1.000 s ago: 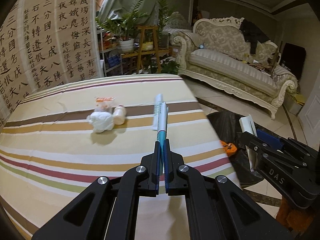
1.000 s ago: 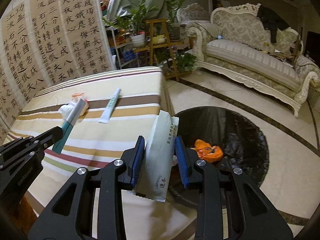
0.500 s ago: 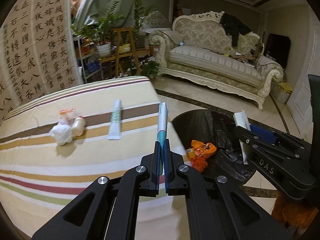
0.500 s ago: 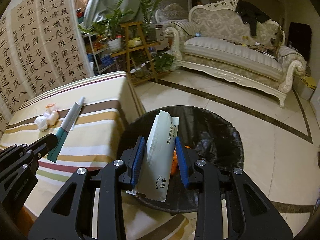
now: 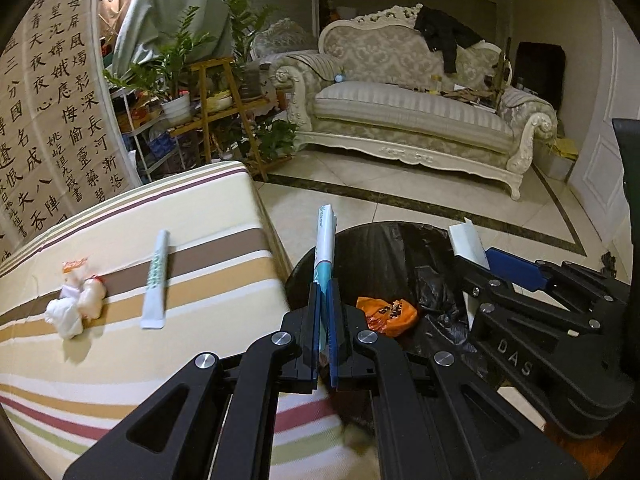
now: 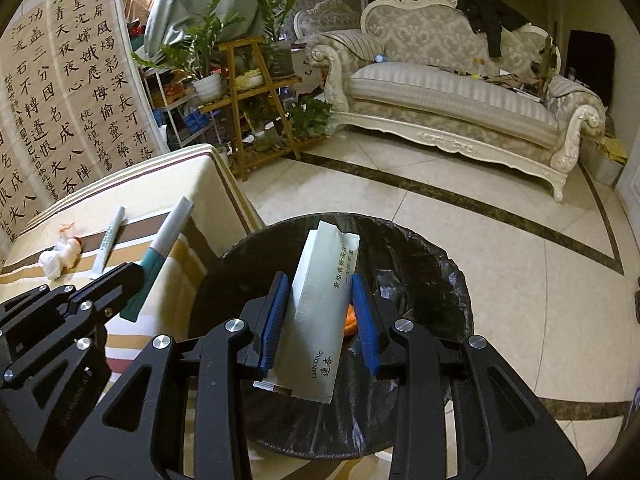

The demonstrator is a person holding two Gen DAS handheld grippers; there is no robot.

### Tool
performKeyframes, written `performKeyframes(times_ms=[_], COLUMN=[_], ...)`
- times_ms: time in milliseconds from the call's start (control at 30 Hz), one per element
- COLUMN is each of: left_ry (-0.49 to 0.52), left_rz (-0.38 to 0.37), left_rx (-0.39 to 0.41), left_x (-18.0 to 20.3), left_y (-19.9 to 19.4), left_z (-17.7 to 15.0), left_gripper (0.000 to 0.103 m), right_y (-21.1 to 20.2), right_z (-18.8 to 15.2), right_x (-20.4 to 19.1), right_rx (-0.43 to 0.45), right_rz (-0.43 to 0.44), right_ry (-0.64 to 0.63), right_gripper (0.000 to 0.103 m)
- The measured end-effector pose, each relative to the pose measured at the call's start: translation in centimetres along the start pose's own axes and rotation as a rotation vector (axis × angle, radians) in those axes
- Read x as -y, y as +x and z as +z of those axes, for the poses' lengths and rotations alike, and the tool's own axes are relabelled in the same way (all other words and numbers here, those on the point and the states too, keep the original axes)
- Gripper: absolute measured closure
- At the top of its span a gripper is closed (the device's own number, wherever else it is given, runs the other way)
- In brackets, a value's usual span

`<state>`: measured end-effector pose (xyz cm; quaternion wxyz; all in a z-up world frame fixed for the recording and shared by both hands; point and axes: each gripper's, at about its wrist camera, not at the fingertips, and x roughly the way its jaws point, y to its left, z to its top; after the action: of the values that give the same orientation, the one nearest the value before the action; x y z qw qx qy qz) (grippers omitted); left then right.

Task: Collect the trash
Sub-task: 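Open both grippers to drop the packet and tube into the bin, then move both grippers back over the table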

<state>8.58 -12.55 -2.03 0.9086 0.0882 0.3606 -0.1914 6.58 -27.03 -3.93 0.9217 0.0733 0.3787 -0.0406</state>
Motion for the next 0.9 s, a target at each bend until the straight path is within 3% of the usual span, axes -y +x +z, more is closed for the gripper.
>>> performKeyframes(times_ms=[133, 200, 333, 400, 700, 900], left_ry=[0.015, 0.009, -0.008, -0.023, -0.092, -0.131], left_rz=[0.011, 0.010, 0.020, 0.030, 0.068, 0.101], left_rx=[-0.034, -0.044, -0.049, -0.051, -0.040, -0.028], left_x=[0.4, 0.3, -0.1, -0.5, -2.8, -5.0], left_y=[1.2, 1.5, 1.5, 1.4, 0.2, -0.7], left_z=[0.0, -0.1, -0.3, -0.4, -0.8, -1.2], left_gripper=[0.092, 0.070, 0.062, 0.053, 0.040, 0.037], right_y=[0.7, 0.8, 1.1, 1.2, 1.0, 0.7], right_z=[-0.1, -0.2, -0.5, -0.6, -0.3, 0.1], right_x=[0.6, 0.9, 1.3, 1.5, 0.3, -1.5], right_rx=[-0.012, -0.012, -0.017, -0.021, -0.017, -0.009], right_rz=[-0.008, -0.014, -0.032, -0.034, -0.019, 0.008], right_ry=[0.012, 0.021, 0.041, 0.051, 0.038, 0.019], right_gripper=[0.056, 0.055, 0.054, 0.054, 0.046, 0.046])
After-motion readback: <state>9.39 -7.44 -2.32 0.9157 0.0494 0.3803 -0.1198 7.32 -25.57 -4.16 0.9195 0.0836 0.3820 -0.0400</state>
